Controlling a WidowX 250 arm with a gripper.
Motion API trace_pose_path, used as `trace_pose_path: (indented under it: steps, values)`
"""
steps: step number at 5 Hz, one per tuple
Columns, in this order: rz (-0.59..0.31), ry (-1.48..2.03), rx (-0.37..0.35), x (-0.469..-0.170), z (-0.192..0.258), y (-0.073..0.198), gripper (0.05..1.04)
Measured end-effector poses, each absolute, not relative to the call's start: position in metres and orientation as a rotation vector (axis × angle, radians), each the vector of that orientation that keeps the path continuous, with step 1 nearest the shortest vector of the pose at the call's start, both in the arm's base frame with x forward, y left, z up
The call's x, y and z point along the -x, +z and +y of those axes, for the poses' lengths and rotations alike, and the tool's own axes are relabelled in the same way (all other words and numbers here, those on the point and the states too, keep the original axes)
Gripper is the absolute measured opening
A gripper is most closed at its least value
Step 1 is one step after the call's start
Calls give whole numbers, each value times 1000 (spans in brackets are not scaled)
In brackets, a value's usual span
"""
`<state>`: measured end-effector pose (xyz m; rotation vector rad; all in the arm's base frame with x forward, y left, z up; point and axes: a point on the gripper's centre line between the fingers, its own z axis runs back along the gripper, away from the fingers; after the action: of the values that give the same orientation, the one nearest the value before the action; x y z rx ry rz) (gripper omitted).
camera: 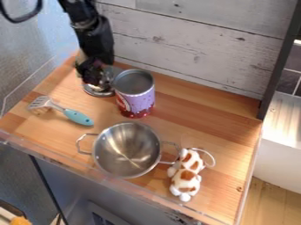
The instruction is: Put the lid of the silver pot on
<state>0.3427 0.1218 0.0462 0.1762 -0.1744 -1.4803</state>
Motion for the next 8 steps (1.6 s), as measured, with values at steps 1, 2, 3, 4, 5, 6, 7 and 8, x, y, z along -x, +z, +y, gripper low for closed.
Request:
trace_pose_path:
  steps: [1,2,3,4,5,6,7,8]
  values:
    - [-147,-1490,-191,-352,120,34,1001]
    - [-127,-1495,-189,-361,123,24,1001]
    - [-116,-1499,-181,-367,127,22,983]
    - [-108,-1501,-167,-373,130,19,888]
    - [-101,-1503,-167,-374,132,20,614]
    - [-99,-1503,-173,-374,133,20,393]
    - [-94,-1499,-170,-372,132,18,274]
    - [-93,-1499,-174,-371,132,17,272]
